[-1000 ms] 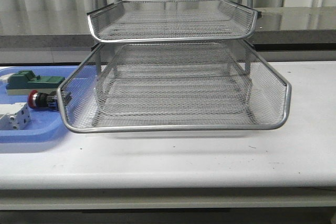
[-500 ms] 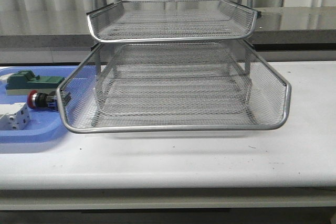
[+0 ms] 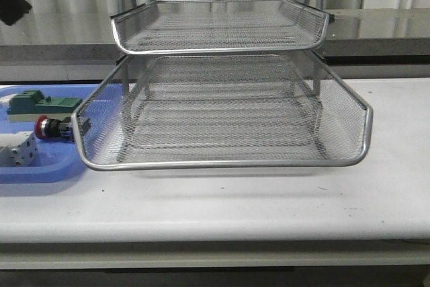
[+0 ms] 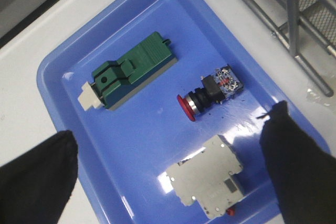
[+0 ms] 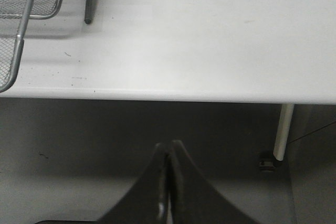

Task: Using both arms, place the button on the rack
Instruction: 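Lower the left gripper onto the red-capped button in the blue tray and grasp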

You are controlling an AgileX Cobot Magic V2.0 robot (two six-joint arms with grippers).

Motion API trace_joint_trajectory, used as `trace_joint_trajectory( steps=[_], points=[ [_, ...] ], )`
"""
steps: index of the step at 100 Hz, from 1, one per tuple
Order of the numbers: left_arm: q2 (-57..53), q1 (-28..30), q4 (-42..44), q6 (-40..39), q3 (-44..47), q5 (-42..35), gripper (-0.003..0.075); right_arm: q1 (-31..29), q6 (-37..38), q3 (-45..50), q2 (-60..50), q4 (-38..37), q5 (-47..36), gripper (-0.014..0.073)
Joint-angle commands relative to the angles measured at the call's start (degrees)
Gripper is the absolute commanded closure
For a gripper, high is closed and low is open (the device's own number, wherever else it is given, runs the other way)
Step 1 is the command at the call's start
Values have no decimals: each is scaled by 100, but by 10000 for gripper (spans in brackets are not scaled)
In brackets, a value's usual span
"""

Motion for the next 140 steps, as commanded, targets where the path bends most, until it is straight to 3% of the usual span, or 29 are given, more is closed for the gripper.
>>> trace_joint_trajectory(
  steps=[1,33,59,140],
  points=[
    [250,-33,-96,550,-634,56,49,-3,8,-195,3,-93,-295,664],
    [1602,-44,-144,1817,-1723,791,49,-3,8,-195,3,-93,-295,664],
    [2156,-92,-155,2528,-1838,937,49,-3,8,-195,3,-93,-289,664],
    [2769,-440,110,2996,-1838,485,49,-3,8,-195,3,-93,-278,664]
  ],
)
